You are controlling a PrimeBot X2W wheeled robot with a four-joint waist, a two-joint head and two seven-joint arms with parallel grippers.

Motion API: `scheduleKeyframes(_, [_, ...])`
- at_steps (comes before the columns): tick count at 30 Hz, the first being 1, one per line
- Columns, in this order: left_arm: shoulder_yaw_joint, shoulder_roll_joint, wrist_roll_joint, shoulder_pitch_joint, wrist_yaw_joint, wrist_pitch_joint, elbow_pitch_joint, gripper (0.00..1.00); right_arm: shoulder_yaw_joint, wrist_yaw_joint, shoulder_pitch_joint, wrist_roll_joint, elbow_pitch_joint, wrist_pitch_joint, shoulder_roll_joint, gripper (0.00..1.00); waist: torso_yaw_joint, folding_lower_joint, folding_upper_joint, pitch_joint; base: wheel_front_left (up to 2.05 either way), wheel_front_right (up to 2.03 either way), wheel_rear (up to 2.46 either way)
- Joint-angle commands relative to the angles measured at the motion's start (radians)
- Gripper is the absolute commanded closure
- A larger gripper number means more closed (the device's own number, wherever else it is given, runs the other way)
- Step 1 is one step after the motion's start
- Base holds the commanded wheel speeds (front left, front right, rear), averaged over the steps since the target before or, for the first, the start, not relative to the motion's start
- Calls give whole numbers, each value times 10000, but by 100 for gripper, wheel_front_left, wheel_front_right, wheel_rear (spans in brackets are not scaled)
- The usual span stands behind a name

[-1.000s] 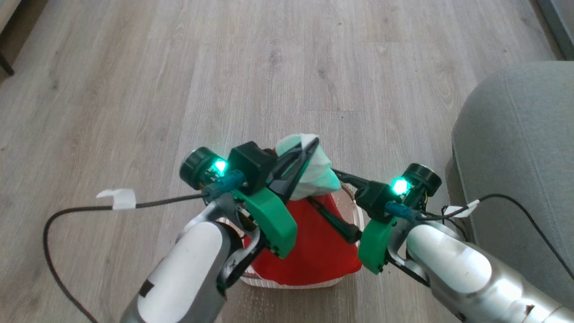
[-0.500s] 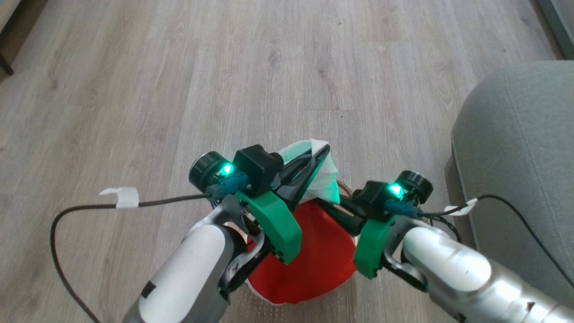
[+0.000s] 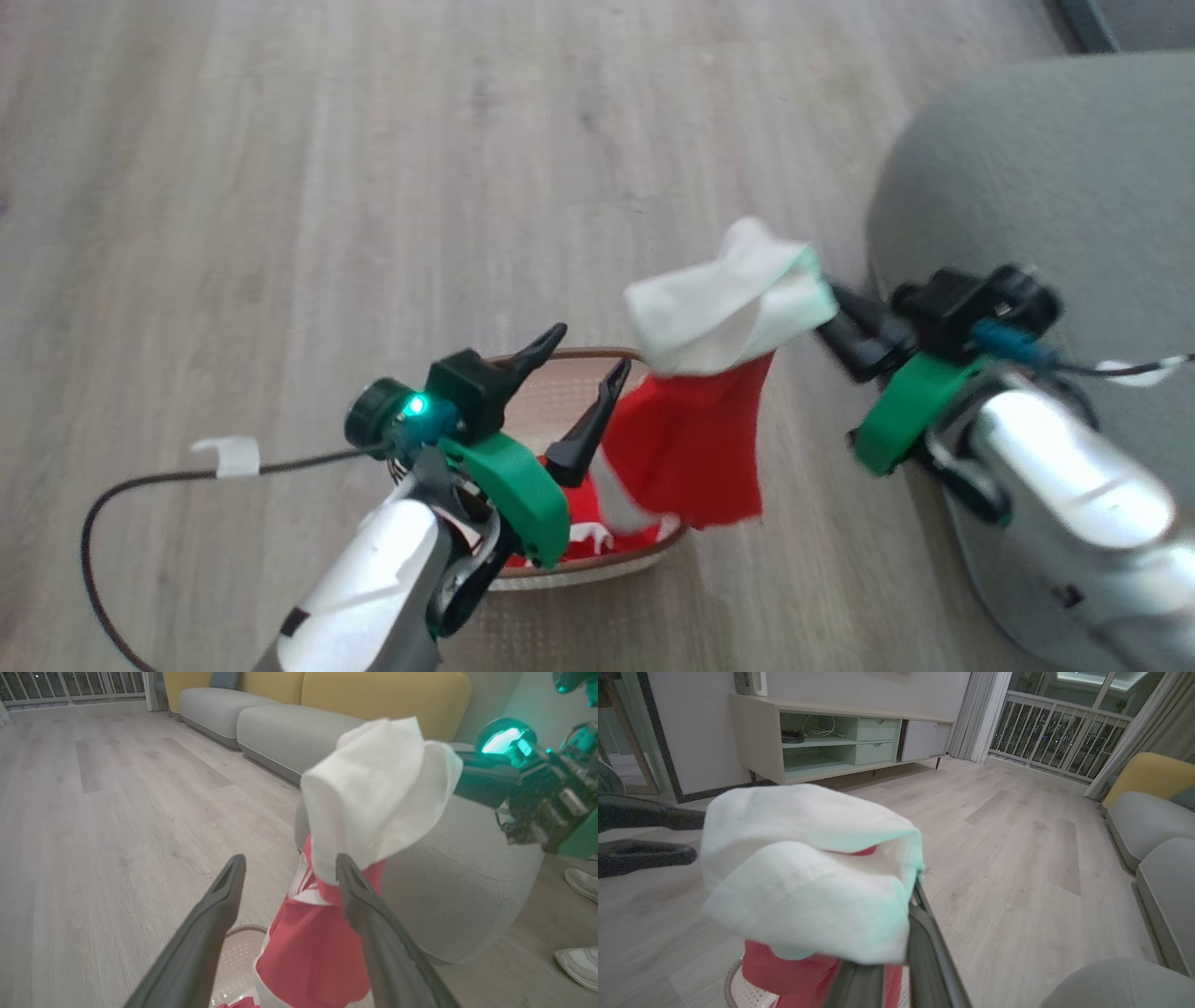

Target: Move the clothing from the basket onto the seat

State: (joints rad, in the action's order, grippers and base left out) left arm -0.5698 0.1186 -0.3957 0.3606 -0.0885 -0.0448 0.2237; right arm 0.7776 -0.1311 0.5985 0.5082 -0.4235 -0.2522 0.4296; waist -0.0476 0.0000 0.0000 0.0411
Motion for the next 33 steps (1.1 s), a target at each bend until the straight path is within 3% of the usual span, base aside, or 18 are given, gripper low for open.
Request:
scheduleKeyframes(1, [223, -4, 91, 380, -42, -376, -110, 0, -407, 4, 56, -113, 474, -95, 299, 100, -550, 0, 0, 224, 0, 0, 0])
scheduleKeyframes(14, [-767, -485, 258, 827, -241, -1809, 1386, 0, -1820, 4, -234, -323, 1266, -95, 1116, 100, -3041, 0, 0, 912, 0, 0, 0])
scheduleKeyframes(24, [-1188, -612, -5, 954, -291, -2004, 1614, 0, -2313, 4, -624, -387, 1392, -95, 1218, 100, -3864, 0, 0, 1058, 0, 0, 0])
scheduleKeyframes(33, [-1410, -625, -21, 1265, -252, -2012, 1586, 0, -3203, 4, -665, -305, 1494, -95, 1159, 100, -3759, 0, 0, 1640, 0, 0, 0])
